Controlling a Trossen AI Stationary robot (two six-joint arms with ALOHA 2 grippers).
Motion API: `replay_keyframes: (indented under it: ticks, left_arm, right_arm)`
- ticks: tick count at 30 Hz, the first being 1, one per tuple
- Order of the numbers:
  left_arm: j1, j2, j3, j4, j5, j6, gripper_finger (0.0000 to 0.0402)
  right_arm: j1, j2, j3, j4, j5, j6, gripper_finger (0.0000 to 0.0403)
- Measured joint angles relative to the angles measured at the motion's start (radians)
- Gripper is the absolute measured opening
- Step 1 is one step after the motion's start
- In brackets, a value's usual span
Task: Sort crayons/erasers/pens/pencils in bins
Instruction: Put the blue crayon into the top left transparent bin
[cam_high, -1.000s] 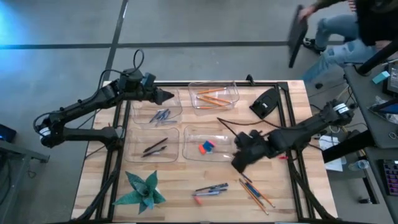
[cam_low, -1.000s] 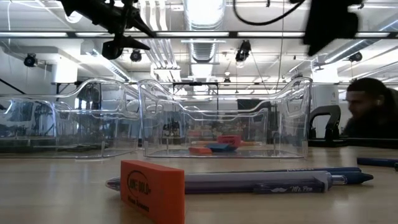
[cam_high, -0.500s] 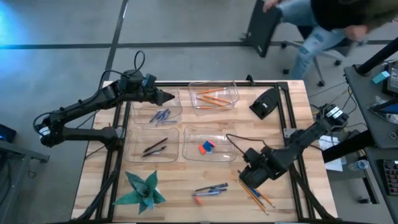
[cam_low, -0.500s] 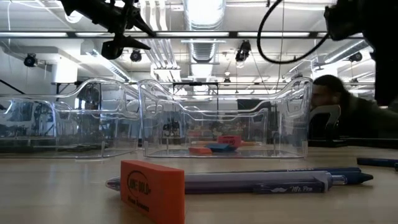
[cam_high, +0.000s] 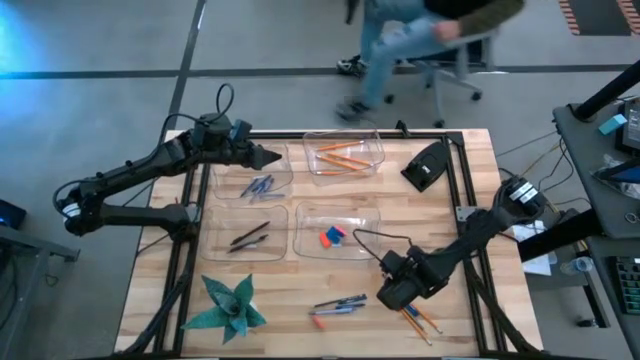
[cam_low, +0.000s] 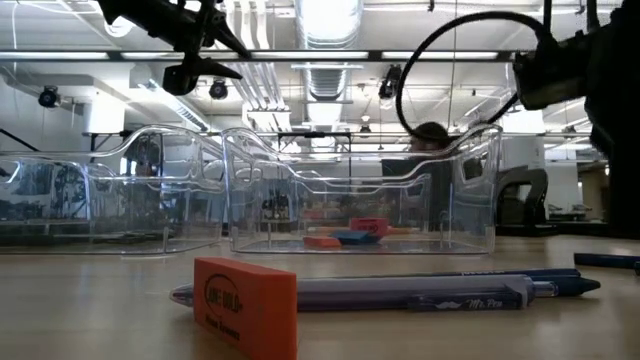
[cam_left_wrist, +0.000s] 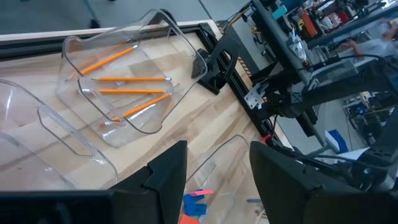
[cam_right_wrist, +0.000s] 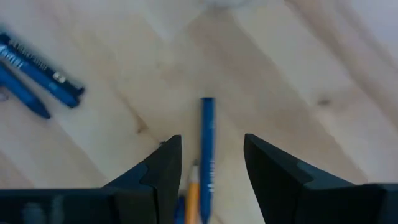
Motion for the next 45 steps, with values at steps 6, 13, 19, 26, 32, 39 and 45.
replay_keyframes:
  ticks: [6, 13, 19, 26, 32, 39, 45]
  left_arm:
    - [-0.001, 0.0, 0.0, 0.0, 0.0, -0.004, 0.0162]
    - [-0.002, 0.0, -0.002, 0.0, -0.001, -0.025, 0.0162]
    - [-0.003, 0.0, -0.003, 0.0, -0.003, -0.025, 0.0162]
    - [-0.008, 0.0, -0.008, -0.001, -0.008, -0.026, 0.0162]
    - [-0.008, 0.0, -0.008, -0.001, -0.008, -0.051, 0.0162]
    - [-0.008, 0.0, -0.008, 0.023, 0.014, -0.018, 0.0162]
    - [-0.008, 0.009, -0.009, 0.304, 0.214, 0.046, 0.0162]
  right_arm:
    - [0.0, 0.074, 0.0, 0.025, -0.017, -0.024, 0.0164]
    - [-0.006, 0.107, 0.004, 0.029, -0.016, -0.022, 0.0152]
    - [-0.013, 0.109, 0.003, 0.021, -0.007, -0.012, 0.0093]
    - [-0.012, 0.114, 0.002, 0.018, 0.026, -0.022, 0.0017]
    - [-0.013, 0.072, -0.003, -0.01, 0.028, -0.03, 0.0017]
    - [-0.011, -0.075, -0.004, -0.102, 0.028, -0.047, 0.0016]
    - [-0.012, -0.239, -0.003, -0.088, 0.052, -0.088, 0.0016]
